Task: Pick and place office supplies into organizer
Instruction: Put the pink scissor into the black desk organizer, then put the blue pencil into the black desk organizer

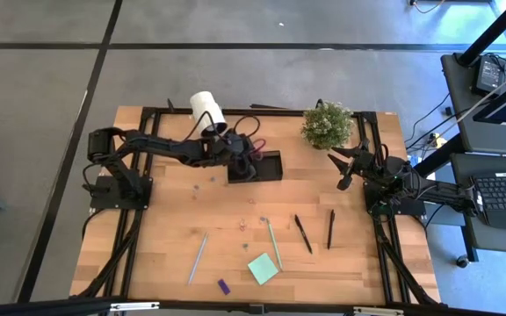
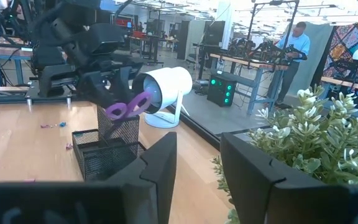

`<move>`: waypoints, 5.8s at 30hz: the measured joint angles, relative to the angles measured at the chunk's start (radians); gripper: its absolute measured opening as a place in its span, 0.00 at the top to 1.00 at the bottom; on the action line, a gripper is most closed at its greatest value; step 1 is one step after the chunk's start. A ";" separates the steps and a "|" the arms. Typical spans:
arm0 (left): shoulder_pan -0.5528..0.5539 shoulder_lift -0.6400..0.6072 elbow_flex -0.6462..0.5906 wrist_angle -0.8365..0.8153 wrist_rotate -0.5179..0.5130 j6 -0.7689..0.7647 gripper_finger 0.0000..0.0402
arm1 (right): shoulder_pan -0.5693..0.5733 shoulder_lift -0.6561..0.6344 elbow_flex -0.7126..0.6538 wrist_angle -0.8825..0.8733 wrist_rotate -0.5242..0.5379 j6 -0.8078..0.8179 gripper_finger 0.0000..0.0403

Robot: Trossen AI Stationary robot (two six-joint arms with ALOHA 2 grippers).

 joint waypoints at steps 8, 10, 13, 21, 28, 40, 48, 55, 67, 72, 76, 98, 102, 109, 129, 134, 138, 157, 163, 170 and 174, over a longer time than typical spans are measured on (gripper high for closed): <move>-0.014 -0.004 0.000 -0.024 -0.044 0.021 0.67 | 0.000 0.000 0.000 0.000 0.000 0.000 0.68; -0.014 -0.005 0.000 -0.030 -0.046 0.022 0.67 | 0.000 0.000 0.000 0.000 0.000 0.000 0.68; -0.014 -0.022 0.000 -0.056 -0.052 0.023 0.67 | 0.000 0.000 0.000 0.000 0.000 0.000 0.68; -0.012 -0.117 0.000 -0.170 -0.050 0.015 0.67 | 0.000 0.000 0.000 0.000 0.000 -0.002 0.68; -0.015 -0.213 0.000 -0.323 -0.014 -0.071 0.67 | 0.000 0.000 0.000 0.000 0.000 -0.003 0.68; -0.218 -0.281 0.001 -0.413 0.368 -0.291 0.68 | 0.000 0.000 0.000 0.000 0.000 -0.006 0.68; -0.400 -0.236 0.001 -0.571 0.283 -0.698 0.71 | 0.000 0.000 0.000 0.000 0.000 -0.006 0.68; -0.495 -0.137 0.001 -0.615 0.319 -1.000 0.74 | 0.000 0.000 0.000 0.000 0.000 -0.027 0.68; -0.545 0.004 0.001 -0.396 0.376 -1.107 0.75 | 0.000 0.000 0.000 0.000 0.000 -0.031 0.68; -0.542 0.006 0.001 -0.387 0.355 -1.121 0.75 | 0.000 0.000 0.000 0.000 -0.001 -0.031 0.68; -0.535 0.002 0.001 -0.386 0.323 -1.136 0.75 | 0.000 0.000 0.000 0.000 0.000 -0.031 0.68; -0.536 0.002 0.001 -0.387 0.359 -1.210 0.75 | 0.000 0.000 0.000 0.000 0.000 -0.031 0.68; -0.536 0.002 0.001 -0.387 0.359 -1.209 0.74 | 0.000 0.000 0.000 0.000 0.000 -0.031 0.68; -0.536 0.002 0.001 -0.387 0.370 -1.238 0.64 | 0.000 0.000 0.000 0.000 0.000 -0.031 0.68; -0.539 -0.001 0.001 -0.365 0.430 -1.259 0.59 | 0.000 0.000 0.000 0.000 0.000 -0.034 0.68; -0.539 -0.001 0.001 -0.371 0.419 -1.194 0.59 | 0.000 0.000 0.000 0.000 0.000 -0.034 0.68; -0.521 -0.001 0.001 -0.444 0.492 -1.244 0.59 | 0.000 0.000 0.000 0.000 0.000 -0.034 0.68; -0.569 -0.001 0.225 -1.067 0.300 -1.569 0.58 | 0.000 0.000 0.000 0.000 0.000 -0.086 0.68; -0.569 0.026 0.226 -1.069 0.296 -1.577 0.58 | 0.000 0.000 0.000 0.000 0.000 -0.084 0.68; -0.578 0.126 0.225 -1.051 0.365 -1.542 0.58 | 0.000 0.000 0.000 0.000 0.000 -0.084 0.68; -0.586 0.175 0.225 -1.010 0.392 -1.542 0.59 | 0.000 0.000 0.000 0.000 0.000 -0.084 0.68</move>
